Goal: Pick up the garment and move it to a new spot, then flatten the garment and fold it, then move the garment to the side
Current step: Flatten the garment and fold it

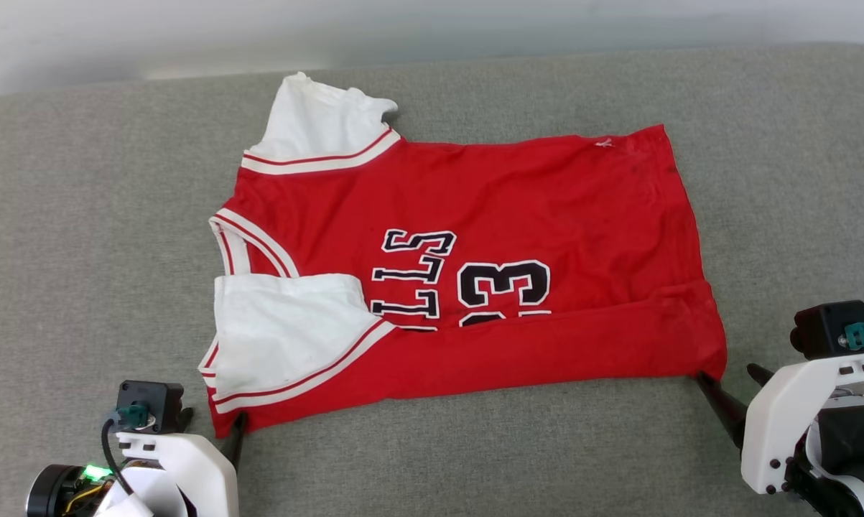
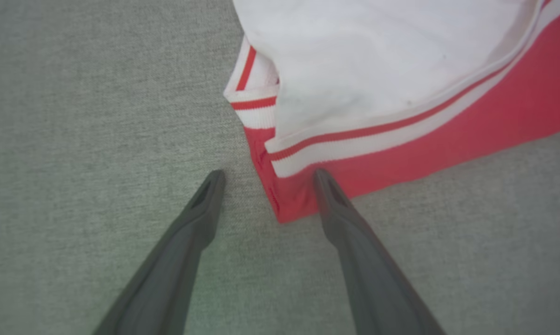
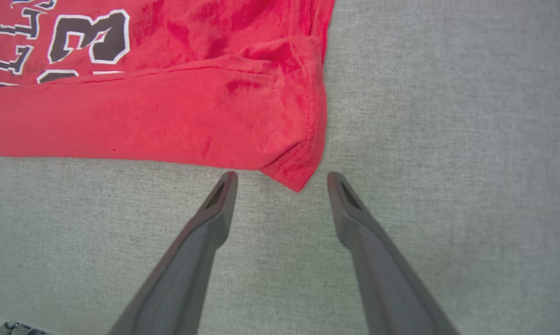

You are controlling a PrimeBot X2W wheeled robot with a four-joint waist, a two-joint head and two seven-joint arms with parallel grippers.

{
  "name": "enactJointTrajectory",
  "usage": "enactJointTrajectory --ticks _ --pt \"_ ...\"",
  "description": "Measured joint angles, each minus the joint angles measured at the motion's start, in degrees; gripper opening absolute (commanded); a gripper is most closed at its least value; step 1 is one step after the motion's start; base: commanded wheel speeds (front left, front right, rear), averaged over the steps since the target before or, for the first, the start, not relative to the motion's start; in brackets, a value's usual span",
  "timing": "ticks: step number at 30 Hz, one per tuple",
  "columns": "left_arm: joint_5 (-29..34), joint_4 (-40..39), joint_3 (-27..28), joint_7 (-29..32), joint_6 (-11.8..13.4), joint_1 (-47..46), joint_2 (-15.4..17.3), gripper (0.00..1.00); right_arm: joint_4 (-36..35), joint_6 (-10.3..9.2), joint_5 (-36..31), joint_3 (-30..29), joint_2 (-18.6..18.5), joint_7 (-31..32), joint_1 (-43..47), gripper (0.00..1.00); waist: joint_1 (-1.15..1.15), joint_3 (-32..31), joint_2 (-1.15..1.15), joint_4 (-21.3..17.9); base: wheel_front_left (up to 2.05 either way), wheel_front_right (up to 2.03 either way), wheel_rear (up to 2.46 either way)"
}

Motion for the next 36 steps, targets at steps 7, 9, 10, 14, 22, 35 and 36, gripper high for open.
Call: enactJointTrajectory --ticks 7,9,10,14,22,35,36 --pt "-0.96 1.44 -0.81 1.70 -1.05 -1.17 -0.10 1.00 -0.51 0.00 -0.30 0.04 0.04 -0.59 0.01 1.00 0.00 2.53 0.00 -0.93 0.00 0.00 0.00" --pt "-1.69 1.98 -1.01 2.32 -1.72 -1.65 -0.32 0.48 -0.53 0.00 -0.30 0.10 0.09 -0.80 -0.02 1.00 0.00 3.11 0.00 -1.01 0.00 0.00 0.00" --pt "-1.94 2.24 -1.14 2.52 -2.01 -1.92 -0.35 0.09 -0.51 0.00 -0.31 0.10 0.09 -0.89 -0.04 1.00 0.00 3.29 0.00 -1.00 0.00 0.00 0.00" --pt "-2.85 2.76 -1.74 2.82 -3.49 -2.65 -1.64 0.00 -0.45 0.00 -1.13 0.23 -0.53 -1.40 -0.47 1.00 0.00 3.20 0.00 -0.58 0.00 0.00 0.00" --pt "-1.82 0.58 -2.21 0.40 -3.91 -2.59 -1.91 0.00 1.45 0.00 -3.21 -0.09 -2.36 -1.43 -1.27 1.00 0.01 1.01 0.00 1.23 0.00 0.00 0.00" --pt "1.22 -12.17 -1.24 -0.67 -1.42 -2.29 0.67 0.00 7.90 0.00 -7.32 -2.36 -0.60 -0.94 -4.26 1.00 0.01 1.35 0.00 4.96 0.00 0.00 0.00" --pt "1.32 -12.82 -1.26 -0.60 -1.20 -2.30 0.77 0.00 8.46 0.00 -7.67 -2.59 -0.60 -0.93 -4.43 1.00 0.01 1.64 0.00 5.16 0.00 0.00 0.00"
